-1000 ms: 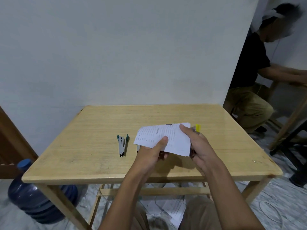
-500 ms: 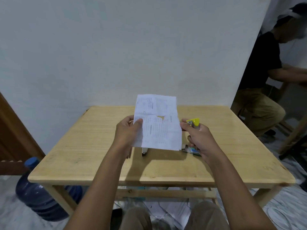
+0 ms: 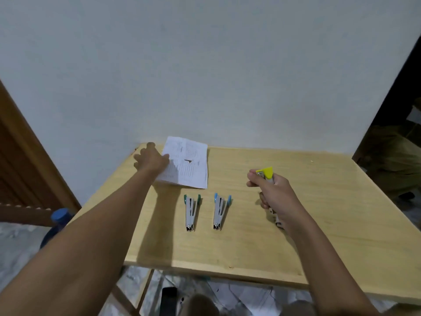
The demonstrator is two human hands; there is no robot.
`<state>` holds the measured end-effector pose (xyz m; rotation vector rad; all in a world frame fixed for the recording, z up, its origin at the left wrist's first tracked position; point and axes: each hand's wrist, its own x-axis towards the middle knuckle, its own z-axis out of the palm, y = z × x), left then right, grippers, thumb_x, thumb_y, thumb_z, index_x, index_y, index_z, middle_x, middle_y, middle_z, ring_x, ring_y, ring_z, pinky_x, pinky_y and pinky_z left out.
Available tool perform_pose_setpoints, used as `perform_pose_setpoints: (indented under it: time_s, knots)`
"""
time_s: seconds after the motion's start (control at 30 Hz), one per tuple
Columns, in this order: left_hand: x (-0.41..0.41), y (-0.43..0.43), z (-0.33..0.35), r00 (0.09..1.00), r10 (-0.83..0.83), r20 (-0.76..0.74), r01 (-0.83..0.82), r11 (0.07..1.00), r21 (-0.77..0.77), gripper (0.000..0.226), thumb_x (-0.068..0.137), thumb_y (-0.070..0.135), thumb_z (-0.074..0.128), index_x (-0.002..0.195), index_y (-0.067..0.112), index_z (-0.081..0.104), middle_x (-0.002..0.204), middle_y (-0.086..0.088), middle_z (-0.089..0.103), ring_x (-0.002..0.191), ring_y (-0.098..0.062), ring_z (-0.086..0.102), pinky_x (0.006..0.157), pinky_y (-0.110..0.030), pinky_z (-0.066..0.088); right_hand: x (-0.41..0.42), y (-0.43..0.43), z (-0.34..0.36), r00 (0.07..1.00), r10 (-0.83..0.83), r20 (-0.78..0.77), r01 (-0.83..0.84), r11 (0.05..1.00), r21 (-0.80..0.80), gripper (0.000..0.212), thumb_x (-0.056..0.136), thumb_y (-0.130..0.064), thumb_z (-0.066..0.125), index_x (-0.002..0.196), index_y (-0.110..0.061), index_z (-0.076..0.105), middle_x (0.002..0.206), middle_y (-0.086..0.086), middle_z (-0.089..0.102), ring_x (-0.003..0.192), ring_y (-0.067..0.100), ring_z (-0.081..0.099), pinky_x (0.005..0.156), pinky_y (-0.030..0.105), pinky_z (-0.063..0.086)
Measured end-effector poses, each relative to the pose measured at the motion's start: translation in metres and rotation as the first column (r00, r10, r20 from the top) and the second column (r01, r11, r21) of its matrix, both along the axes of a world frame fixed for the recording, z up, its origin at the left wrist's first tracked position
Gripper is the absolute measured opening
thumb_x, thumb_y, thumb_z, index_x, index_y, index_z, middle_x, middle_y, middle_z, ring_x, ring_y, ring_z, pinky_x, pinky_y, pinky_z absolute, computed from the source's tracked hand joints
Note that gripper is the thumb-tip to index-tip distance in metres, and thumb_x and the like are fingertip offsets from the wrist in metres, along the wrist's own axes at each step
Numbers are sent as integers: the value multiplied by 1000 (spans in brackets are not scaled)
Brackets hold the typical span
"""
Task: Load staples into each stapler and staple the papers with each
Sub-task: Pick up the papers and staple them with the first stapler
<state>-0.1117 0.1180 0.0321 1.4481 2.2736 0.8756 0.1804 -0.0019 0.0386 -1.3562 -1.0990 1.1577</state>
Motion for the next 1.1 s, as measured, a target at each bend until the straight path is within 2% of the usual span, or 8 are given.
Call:
perform_pose_setpoints:
  time_s: [0.1,0.2,0.33,0.53,0.67,0.8,0.97,1.1]
  knots:
    - [8,0,-13,934,-75,-349,75,997,-13,65,93,48,54,145,15,34,147,-18,32,133,-40,30,107,-46,26,-3,3,-4,1000,9,23,-9,1000,-2,20,91,-32,67,108,-23,69,92,0,73,43,10,32,47,26,32]
    - [25,-3,-33,925,-269,-267,241,961,-136,56,90,57,50,135,23,53,138,-9,51,128,-32,43,102,-42,36,-7,3,-8,1000,18,23,-18,1000,-4,20,91,-31,66,110,-24,67,91,0,71,46,11,32,49,26,33]
    - [24,-5,-50,916,-290,-277,253,954,-162,51,91,51,47,129,19,58,133,-9,52,121,-31,49,100,-41,41,-10,3,-14,994,58,88,-54,998,-44,14,89,-33,66,99,-23,68,83,6,56,55,16,33,57,34,31]
    - [4,11,-53,915,-237,-327,170,960,-221,38,97,39,35,115,15,58,131,-14,53,129,-34,40,112,-53,21,-8,9,-25,988,97,121,-85,991,-104,21,88,-24,61,109,-25,63,70,7,48,53,17,38,54,31,31]
    - [8,-2,-68,922,-153,-356,187,980,64,36,98,32,36,119,16,61,125,-15,59,122,-36,46,107,-51,30,-3,18,-33,967,133,216,-111,988,-111,23,89,-22,57,110,-30,52,65,1,49,55,17,44,53,30,35]
    - [20,-28,-77,956,-194,-223,233,959,165,33,92,30,37,70,20,60,79,4,57,83,-19,51,100,-49,37,7,53,-35,770,127,626,-94,992,-86,14,92,-29,54,94,-17,47,85,3,52,68,20,45,58,31,33]
    - [19,-42,-80,964,-162,-209,207,954,216,28,93,24,43,85,13,67,92,2,63,94,-20,54,108,-50,30,8,101,-36,525,23,851,32,998,-47,17,94,-18,52,103,-4,56,122,17,58,95,35,59,69,30,39]
    - [23,-42,-78,972,-122,-203,172,953,251,24,91,24,50,93,13,71,102,-1,68,100,-22,58,103,-45,36,9,124,-38,400,-51,915,145,989,-8,33,95,-32,51,113,-5,60,123,16,52,101,36,61,76,34,41]
